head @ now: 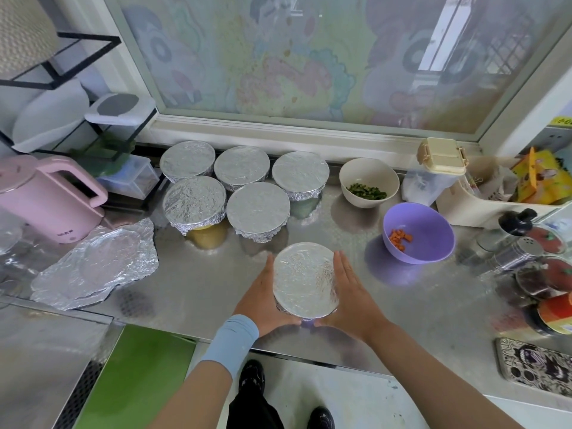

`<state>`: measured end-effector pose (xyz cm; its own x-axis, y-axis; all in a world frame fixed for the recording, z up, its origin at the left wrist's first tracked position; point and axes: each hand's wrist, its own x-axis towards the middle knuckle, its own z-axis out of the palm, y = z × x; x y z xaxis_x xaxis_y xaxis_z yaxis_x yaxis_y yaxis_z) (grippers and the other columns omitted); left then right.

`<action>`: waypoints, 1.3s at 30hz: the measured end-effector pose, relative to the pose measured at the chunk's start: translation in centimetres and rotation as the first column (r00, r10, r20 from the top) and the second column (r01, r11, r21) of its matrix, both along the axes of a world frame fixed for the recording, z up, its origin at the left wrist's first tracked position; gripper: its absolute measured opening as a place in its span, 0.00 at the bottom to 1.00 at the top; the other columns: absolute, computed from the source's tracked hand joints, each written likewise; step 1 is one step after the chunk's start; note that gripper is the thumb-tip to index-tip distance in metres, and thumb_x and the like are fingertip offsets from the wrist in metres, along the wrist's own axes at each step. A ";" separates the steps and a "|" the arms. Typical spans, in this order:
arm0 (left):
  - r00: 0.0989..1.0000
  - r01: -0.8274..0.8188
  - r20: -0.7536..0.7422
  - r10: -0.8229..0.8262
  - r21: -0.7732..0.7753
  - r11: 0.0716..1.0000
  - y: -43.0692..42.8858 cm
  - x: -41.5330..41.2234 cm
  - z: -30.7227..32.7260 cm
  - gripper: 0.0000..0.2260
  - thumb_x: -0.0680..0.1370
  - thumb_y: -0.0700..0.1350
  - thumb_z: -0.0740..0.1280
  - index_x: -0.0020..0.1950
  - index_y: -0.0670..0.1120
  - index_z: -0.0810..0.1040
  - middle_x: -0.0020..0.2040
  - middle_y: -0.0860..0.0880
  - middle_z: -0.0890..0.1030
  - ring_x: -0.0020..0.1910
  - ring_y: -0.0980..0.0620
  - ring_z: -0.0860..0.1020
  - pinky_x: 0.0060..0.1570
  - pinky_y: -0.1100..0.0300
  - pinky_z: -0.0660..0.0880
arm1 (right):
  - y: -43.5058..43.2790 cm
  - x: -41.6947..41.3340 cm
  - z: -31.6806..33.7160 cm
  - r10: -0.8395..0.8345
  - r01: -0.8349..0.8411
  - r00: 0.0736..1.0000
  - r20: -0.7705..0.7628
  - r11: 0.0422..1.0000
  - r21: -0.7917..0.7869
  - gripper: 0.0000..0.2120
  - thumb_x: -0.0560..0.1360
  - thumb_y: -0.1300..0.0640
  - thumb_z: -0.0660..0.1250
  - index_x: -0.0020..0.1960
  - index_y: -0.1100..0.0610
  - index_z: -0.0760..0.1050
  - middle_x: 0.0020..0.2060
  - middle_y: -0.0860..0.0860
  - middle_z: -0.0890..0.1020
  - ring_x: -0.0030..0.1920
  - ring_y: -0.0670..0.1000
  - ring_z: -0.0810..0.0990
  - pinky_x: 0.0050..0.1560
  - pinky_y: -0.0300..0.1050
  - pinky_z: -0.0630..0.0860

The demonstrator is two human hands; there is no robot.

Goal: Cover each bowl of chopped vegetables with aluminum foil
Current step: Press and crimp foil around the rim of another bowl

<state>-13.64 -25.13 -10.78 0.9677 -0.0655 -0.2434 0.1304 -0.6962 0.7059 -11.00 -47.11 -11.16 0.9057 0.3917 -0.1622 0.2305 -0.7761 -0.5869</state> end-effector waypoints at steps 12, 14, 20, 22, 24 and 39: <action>0.949 -0.283 -0.241 0.201 -0.381 0.880 0.3 -1.7 -1.8 0.53 0.71 0.46 0.75 0.79 0.55 0.37 0.79 0.58 0.49 0.74 0.60 0.53 0.69 0.62 0.55 | 0.0 -2.0 -0.5 -0.195 0.247 0.962 -0.193 0.922 0.298 0.57 0.66 0.33 0.72 0.77 0.44 0.35 0.78 0.44 0.38 0.77 0.41 0.41 0.74 0.39 0.48; 0.792 -0.598 -0.352 0.499 -0.606 0.523 -0.9 -2.1 -1.9 0.33 0.80 0.39 0.62 0.80 0.53 0.49 0.79 0.54 0.55 0.75 0.58 0.57 0.70 0.63 0.55 | 1.4 -2.7 0.0 -0.396 0.490 0.871 -0.290 0.752 0.442 0.37 0.80 0.48 0.64 0.78 0.46 0.44 0.76 0.39 0.49 0.74 0.39 0.55 0.66 0.32 0.56; 0.530 -0.766 -0.522 0.668 -0.632 0.114 -4.8 0.0 -1.2 0.25 0.78 0.58 0.60 0.74 0.52 0.69 0.72 0.54 0.72 0.71 0.53 0.70 0.73 0.50 0.63 | 4.9 -1.7 -0.8 -0.593 0.801 0.586 -0.553 0.321 0.505 0.22 0.84 0.54 0.54 0.78 0.50 0.60 0.71 0.45 0.68 0.67 0.46 0.68 0.66 0.39 0.62; 0.546 -0.766 -0.494 0.676 -0.622 0.164 -5.7 0.6 -0.5 0.21 0.79 0.55 0.57 0.70 0.52 0.73 0.67 0.52 0.77 0.66 0.50 0.75 0.68 0.49 0.70 | 5.6 -1.3 -0.8 -0.613 0.849 0.511 -0.603 0.249 0.465 0.21 0.83 0.55 0.54 0.76 0.49 0.62 0.68 0.45 0.71 0.66 0.48 0.71 0.68 0.42 0.65; 0.527 -0.775 -0.456 0.717 -0.603 0.187 -6.1 1.1 -0.1 0.17 0.83 0.52 0.54 0.67 0.54 0.76 0.62 0.53 0.79 0.61 0.51 0.77 0.64 0.50 0.74 | 6.0 -1.0 -0.9 -0.622 0.880 0.454 -0.638 0.199 0.432 0.20 0.82 0.57 0.53 0.73 0.48 0.68 0.65 0.47 0.76 0.64 0.52 0.74 0.68 0.47 0.68; 0.289 -0.895 -0.610 0.738 -0.447 -0.019 -6.9 -1.5 -0.2 0.29 0.73 0.54 0.57 0.75 0.50 0.64 0.72 0.50 0.69 0.69 0.45 0.69 0.70 0.48 0.65 | 3.1 2.4 0.7 -0.435 0.565 0.819 -0.374 0.726 0.392 0.26 0.82 0.56 0.56 0.79 0.47 0.54 0.78 0.42 0.55 0.77 0.43 0.54 0.76 0.42 0.50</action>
<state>-15.13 -31.99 -10.94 0.4212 0.5513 -0.7201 0.4197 0.5854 0.6937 -8.61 -44.05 -10.48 0.9467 -0.0234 -0.3212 -0.3086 -0.3511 -0.8840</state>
